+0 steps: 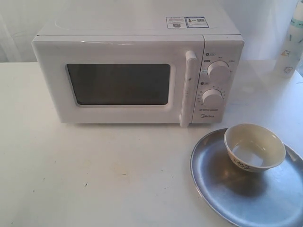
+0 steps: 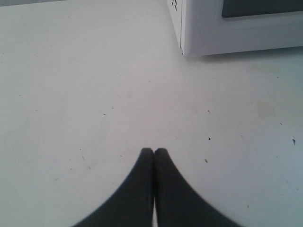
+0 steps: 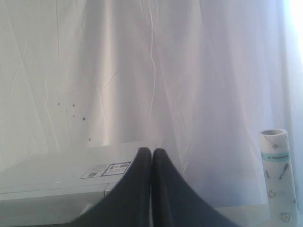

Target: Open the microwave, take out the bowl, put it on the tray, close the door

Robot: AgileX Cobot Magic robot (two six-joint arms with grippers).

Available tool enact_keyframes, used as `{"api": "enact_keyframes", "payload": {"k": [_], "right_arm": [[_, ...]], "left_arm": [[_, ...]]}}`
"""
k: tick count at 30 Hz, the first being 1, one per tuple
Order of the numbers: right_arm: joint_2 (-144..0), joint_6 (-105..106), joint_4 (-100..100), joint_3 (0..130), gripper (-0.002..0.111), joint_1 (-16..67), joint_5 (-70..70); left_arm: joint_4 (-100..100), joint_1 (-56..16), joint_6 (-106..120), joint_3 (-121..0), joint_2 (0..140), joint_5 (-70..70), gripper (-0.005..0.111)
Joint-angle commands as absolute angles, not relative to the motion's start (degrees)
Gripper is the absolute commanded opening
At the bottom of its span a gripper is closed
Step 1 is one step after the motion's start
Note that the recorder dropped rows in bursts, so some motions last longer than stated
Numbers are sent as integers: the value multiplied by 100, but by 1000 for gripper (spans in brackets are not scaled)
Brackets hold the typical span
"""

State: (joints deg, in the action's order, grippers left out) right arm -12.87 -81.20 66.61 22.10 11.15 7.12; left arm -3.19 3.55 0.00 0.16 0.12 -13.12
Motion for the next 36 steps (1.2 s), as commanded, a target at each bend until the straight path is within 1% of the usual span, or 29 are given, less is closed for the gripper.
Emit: {"api": "enact_keyframes", "payload": {"k": [1,17,23,36], "right_arm": [[-963,-8251,6647,1729,0,1025,783],[-865,-8207,6657,0,0,1025,703],[-522,-7719,6669,0,0,1025,555],[-141,-7707,6646,0,0,1025,0]], "left_arm": [[-357,328,0,0,0,-1329,0],[-357,328,0,0,0,-1329,0],[-357,328,0,0,0,-1329,0],[-357,328,0,0,0,-1329,0]]}}
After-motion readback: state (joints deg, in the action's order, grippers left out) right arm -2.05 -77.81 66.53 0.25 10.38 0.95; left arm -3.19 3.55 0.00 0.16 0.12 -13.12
